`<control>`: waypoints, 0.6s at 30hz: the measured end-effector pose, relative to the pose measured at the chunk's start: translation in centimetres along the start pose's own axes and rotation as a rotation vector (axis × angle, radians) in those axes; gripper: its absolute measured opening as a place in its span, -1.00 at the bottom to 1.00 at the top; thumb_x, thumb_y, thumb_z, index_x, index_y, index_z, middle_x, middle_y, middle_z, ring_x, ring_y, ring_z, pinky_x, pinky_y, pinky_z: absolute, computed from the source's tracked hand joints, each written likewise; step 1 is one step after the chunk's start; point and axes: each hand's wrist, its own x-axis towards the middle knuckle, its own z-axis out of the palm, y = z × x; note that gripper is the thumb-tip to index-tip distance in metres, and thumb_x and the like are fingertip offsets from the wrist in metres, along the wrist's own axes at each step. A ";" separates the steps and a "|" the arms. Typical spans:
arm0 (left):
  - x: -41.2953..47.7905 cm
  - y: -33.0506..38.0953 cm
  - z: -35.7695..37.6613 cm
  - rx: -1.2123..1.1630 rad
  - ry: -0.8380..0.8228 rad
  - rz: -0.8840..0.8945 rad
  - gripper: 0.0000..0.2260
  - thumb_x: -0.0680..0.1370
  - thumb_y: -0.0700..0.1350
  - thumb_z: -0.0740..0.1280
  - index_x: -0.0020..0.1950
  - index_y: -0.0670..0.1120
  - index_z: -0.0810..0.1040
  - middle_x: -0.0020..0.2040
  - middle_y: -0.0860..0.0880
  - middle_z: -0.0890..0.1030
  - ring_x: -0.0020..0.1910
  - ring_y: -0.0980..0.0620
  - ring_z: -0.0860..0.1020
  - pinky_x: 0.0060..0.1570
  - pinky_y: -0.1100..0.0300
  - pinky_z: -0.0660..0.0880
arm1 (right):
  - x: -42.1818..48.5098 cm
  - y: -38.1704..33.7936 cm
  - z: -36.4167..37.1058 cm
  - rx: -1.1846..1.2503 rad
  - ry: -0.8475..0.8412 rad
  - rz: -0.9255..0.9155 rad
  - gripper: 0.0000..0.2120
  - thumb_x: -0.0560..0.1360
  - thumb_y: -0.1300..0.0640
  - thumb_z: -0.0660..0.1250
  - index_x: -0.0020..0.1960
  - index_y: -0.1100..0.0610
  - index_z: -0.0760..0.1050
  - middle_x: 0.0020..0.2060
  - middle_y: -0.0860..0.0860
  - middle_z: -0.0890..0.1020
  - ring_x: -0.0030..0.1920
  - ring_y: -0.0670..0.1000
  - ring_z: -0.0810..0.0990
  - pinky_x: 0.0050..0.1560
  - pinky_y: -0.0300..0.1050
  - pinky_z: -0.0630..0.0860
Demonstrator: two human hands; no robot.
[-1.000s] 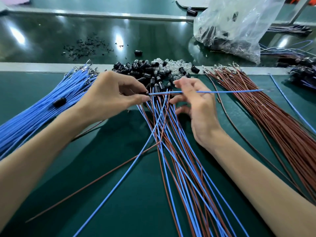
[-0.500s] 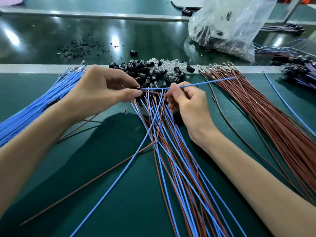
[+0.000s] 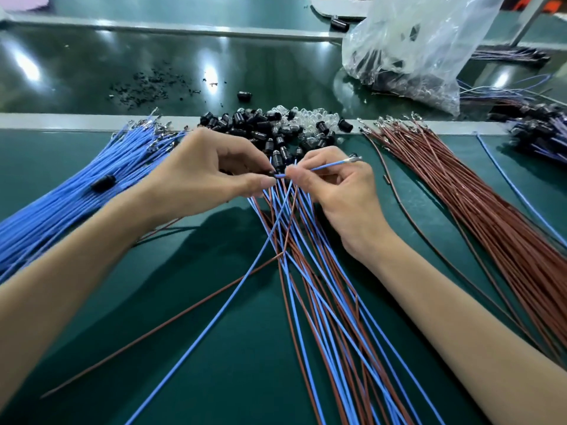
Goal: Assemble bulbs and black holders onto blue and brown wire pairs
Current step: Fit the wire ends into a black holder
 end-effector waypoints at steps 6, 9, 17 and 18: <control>0.2 -0.7 -0.7 -0.038 0.025 -0.010 -0.81 0.39 -0.20 0.45 -0.04 -0.25 0.62 -0.22 -0.15 0.67 -0.29 0.10 0.63 -0.14 0.26 0.60 | 0.3 0.1 -0.8 0.134 0.143 0.108 -0.87 0.50 0.13 0.36 -0.23 0.03 0.59 -0.38 -0.12 0.58 -0.36 -0.15 0.50 -0.32 -0.28 0.42; 0.2 -1.0 -0.7 -0.083 0.021 -0.031 -0.84 0.40 -0.22 0.44 -0.04 -0.23 0.61 -0.21 -0.18 0.67 -0.27 0.07 0.64 -0.14 0.27 0.61 | 0.3 0.3 -0.5 -0.038 0.101 0.065 -0.88 0.47 0.19 0.44 -0.21 0.01 0.62 -0.42 -0.14 0.58 -0.37 -0.17 0.49 -0.24 -0.24 0.45; 0.1 -1.1 0.0 -0.006 -0.098 -0.015 -0.87 0.47 -0.29 0.40 0.00 -0.19 0.62 -0.31 -0.04 0.63 -0.37 0.15 0.58 -0.24 0.31 0.57 | 0.0 0.1 -0.2 0.000 0.047 0.086 -0.97 0.39 0.05 0.42 -0.18 -0.07 0.63 -0.30 -0.07 0.64 -0.27 -0.06 0.61 -0.22 -0.16 0.54; 0.2 -1.2 -0.4 0.003 -0.083 -0.012 -0.86 0.47 -0.29 0.39 0.01 -0.20 0.62 -0.31 -0.03 0.62 -0.38 0.16 0.57 -0.24 0.28 0.55 | 0.1 0.2 -0.3 -0.017 0.074 0.103 -0.97 0.39 0.05 0.40 -0.19 -0.05 0.62 -0.28 -0.07 0.65 -0.24 -0.04 0.61 -0.18 -0.10 0.56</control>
